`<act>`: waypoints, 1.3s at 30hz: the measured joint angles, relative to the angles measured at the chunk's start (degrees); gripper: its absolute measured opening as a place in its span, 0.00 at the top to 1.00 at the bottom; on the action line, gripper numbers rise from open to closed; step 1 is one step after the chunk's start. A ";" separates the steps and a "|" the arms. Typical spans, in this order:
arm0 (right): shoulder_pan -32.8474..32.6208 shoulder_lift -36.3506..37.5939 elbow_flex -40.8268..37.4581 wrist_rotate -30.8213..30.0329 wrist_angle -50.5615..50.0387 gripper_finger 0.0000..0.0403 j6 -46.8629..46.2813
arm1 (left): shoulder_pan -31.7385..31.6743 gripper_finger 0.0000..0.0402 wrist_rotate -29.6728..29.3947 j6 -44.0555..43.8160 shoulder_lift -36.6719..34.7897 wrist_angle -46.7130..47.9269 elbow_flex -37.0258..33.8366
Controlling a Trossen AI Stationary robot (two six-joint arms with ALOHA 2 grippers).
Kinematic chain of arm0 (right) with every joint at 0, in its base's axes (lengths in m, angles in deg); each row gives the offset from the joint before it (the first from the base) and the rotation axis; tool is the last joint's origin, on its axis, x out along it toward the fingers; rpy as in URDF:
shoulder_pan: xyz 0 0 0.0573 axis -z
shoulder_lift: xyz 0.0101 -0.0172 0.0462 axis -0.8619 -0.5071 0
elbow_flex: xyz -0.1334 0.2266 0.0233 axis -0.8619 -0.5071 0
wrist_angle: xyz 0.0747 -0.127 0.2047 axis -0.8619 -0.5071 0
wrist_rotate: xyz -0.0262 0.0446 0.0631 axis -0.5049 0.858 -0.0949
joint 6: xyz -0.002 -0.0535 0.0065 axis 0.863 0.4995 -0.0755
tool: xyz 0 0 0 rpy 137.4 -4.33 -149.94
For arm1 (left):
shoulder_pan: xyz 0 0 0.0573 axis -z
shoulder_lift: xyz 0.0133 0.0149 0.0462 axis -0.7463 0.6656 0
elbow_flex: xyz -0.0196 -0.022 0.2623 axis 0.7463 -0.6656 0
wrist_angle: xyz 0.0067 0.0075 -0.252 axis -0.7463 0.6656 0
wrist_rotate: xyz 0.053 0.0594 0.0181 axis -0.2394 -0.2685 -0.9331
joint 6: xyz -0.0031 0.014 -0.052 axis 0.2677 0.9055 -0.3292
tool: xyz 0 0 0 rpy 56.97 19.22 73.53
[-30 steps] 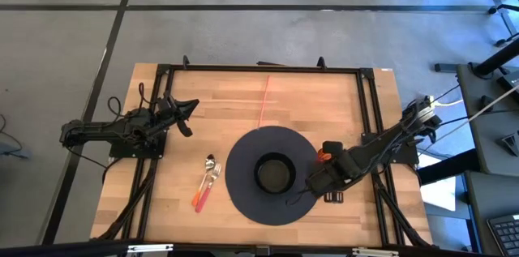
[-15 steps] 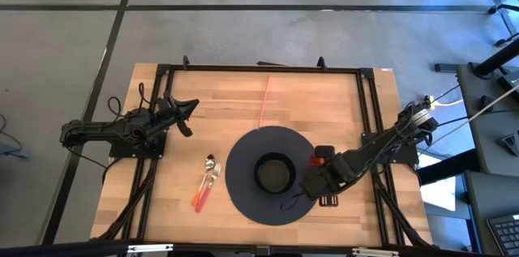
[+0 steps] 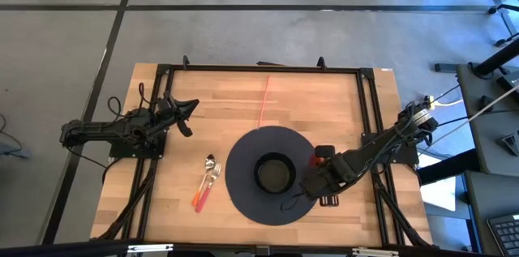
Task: Pick & Place Utensil
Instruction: Put the orange cup to the right of the black bowl on the mat, then put the red straw into the orange cup on the mat
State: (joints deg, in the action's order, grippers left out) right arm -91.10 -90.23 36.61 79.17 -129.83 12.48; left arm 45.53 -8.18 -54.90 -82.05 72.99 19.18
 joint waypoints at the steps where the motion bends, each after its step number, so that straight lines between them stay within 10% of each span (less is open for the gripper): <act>1: 0.00 0.00 0.00 0.00 -0.03 0.72 0.02 | 0.00 0.99 0.02 0.00 0.00 0.01 0.00; 20: 0.00 -0.02 16.56 -5.85 -8.13 0.66 2.34 | 0.00 0.99 0.00 0.00 -0.01 0.00 0.00; 32: 3.37 -0.02 23.69 -18.30 -6.68 0.98 8.44 | 0.00 0.99 -0.04 0.00 0.00 0.00 0.00; 39: 9.96 -0.02 23.67 -18.99 -4.49 0.99 16.72 | 0.00 0.99 -0.08 0.00 0.00 -0.02 0.00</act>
State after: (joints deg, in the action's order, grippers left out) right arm -81.14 -90.25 60.28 60.18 -134.32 29.20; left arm 45.53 -8.26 -54.90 -82.05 72.97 19.18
